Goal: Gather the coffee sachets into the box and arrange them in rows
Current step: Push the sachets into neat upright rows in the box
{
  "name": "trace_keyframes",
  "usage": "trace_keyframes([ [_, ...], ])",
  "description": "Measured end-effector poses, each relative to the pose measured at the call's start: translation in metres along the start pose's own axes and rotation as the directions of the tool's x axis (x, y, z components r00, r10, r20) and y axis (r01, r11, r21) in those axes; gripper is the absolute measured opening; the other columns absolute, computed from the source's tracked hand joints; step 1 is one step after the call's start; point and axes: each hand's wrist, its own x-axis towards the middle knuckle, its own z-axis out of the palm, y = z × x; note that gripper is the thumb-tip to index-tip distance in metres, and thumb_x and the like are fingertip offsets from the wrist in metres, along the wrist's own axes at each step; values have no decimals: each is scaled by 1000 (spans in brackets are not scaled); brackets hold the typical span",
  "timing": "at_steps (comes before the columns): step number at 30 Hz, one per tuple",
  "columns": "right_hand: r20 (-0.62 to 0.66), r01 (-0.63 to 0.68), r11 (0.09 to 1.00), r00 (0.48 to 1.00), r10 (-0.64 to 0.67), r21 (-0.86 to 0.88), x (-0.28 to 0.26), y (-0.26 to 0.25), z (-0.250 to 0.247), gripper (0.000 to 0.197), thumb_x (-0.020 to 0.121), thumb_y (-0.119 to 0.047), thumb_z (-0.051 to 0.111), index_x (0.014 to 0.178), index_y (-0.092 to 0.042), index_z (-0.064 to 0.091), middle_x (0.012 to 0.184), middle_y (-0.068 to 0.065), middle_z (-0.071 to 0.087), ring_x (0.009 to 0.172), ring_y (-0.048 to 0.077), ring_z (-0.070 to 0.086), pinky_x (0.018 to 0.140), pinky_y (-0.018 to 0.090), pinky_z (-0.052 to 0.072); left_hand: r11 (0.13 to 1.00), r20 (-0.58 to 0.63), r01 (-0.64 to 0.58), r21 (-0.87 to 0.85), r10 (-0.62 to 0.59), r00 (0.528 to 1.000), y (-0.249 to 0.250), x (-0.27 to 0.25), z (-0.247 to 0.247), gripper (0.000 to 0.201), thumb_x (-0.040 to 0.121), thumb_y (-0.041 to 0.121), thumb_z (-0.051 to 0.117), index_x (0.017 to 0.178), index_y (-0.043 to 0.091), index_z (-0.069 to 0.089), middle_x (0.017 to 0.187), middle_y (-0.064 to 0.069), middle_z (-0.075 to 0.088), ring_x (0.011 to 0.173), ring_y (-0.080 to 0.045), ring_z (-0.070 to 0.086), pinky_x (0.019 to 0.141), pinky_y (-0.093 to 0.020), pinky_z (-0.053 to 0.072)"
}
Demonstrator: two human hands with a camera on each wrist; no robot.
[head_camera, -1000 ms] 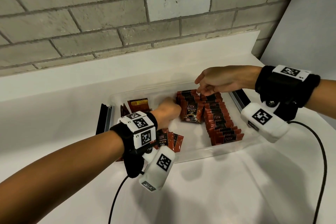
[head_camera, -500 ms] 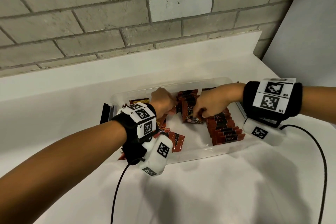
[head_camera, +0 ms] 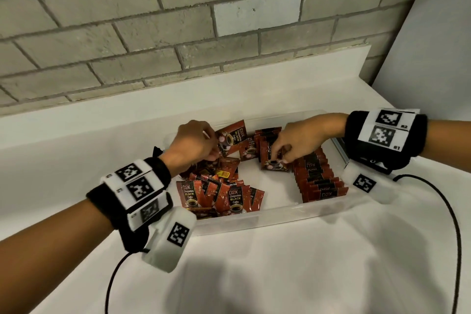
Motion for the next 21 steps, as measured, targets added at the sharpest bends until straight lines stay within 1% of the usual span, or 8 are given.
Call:
trace_keyframes([
  [3,-222,26,944,974,51,328,-4,6,-9,33,92,-43,53,117,-22,55,89,-5,62,80,11,58,63,17,40,983,39,48,-178,-42,998,1,-6,-6,12,91,0,58,101,-6,59,90,-25,69,66,-19,70,60,-20,58],
  [5,-315,106,799,943,108,592,-6,6,-15,34,87,-43,59,114,-23,52,91,-1,65,79,10,61,66,16,46,957,100,86,-276,-61,993,6,-10,-3,8,90,-2,57,97,-4,59,92,-25,68,75,-24,70,63,-21,59],
  [7,-385,189,698,913,134,691,-6,6,-18,29,86,-38,63,108,-21,55,94,3,68,81,12,64,70,17,49,925,144,118,-360,-70,987,12,-10,2,4,91,-3,55,93,-2,59,92,-26,68,80,-27,70,65,-23,60],
  [11,-511,183,828,848,140,530,-10,11,-22,11,88,-25,65,94,-17,63,83,-3,67,73,10,60,67,20,46,940,197,183,-286,-129,972,17,4,14,7,90,-4,56,95,-7,60,101,-26,65,85,-25,68,72,-26,59],
  [13,-454,88,934,887,85,346,-12,15,-22,11,90,-26,62,97,-18,63,78,-11,61,72,7,56,61,19,38,977,201,202,-74,-184,962,17,10,23,4,91,-3,54,89,0,56,103,-20,62,94,-26,65,81,-25,57],
  [15,-337,30,975,940,47,220,-10,16,-14,14,90,-28,62,101,-19,64,79,-14,58,73,8,56,61,20,37,973,221,221,64,-230,948,16,15,34,8,91,-4,48,93,4,49,93,-10,55,92,-23,59,78,-16,52],
  [17,-288,15,985,957,35,170,-4,17,-2,21,88,-27,64,105,-15,65,85,-8,59,78,12,57,64,21,40,967,305,252,47,-254,918,14,21,46,15,89,-8,43,100,0,50,98,-10,55,95,-19,53,82,-19,47],
  [21,-328,14,994,945,21,104,8,19,14,18,89,-20,64,98,-5,64,80,2,59,67,15,52,57,21,38,957,317,291,-7,-274,908,18,25,63,25,86,-13,35,79,8,47,85,-8,47,85,-18,43,75,-25,36],
])
